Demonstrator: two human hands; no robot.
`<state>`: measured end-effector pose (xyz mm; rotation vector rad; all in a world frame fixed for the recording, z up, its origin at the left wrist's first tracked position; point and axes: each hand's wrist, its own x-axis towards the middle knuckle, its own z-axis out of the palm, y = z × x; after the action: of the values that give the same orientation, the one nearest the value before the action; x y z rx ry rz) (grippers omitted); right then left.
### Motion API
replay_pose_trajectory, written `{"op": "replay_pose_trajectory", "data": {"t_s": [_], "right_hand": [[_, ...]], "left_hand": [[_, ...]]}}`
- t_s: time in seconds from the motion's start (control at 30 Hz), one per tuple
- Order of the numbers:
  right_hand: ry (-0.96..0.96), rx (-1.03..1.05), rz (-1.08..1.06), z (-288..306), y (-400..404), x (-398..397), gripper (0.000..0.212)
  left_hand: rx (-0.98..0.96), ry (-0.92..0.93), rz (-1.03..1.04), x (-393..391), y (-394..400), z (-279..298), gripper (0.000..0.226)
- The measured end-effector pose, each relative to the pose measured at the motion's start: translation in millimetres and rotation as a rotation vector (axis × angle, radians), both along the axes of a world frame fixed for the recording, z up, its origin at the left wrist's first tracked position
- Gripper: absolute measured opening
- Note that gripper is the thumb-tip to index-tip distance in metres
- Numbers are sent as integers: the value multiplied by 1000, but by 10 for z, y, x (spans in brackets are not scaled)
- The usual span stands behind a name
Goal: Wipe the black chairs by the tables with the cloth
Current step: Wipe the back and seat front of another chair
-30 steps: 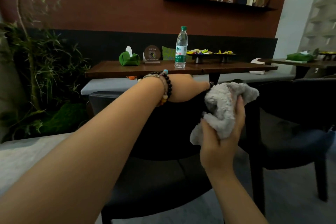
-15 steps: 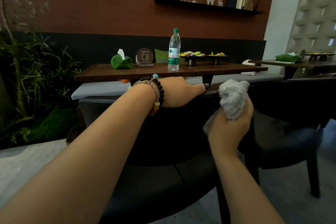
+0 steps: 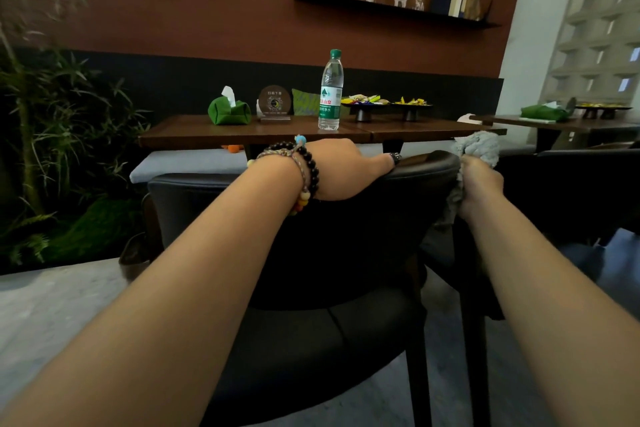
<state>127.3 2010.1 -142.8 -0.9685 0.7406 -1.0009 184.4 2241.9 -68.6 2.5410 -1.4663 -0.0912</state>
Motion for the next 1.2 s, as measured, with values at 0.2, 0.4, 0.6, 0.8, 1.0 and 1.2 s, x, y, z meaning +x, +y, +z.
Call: {"op": "replay_pose_trajectory", "data": {"t_s": [0.2,0.4,0.6,0.8,1.0,1.2], "right_hand": [[168,227,90,-417,67,91,39],[-60,105,-59,-674,518,-84,11],[-253,-450,-346,-588,1324,-180,39],[-396,-497,-199,-681,1463,-207,82],[-239,-469,-353,-488,1317,-203,28],[-168,-1278,-513,-964,1717,-113,41]], "left_hand": [[-84,-22,72,4,47,-32,70],[-125,-8,63,36,40,-50,71],[-167,-60,87,52,59,-75,66],[-184,-116,89,10,97,-84,71],[-497,-667,191,-182,285,-498,60],[-981,-783,80,-104,538,-1115,43]]}}
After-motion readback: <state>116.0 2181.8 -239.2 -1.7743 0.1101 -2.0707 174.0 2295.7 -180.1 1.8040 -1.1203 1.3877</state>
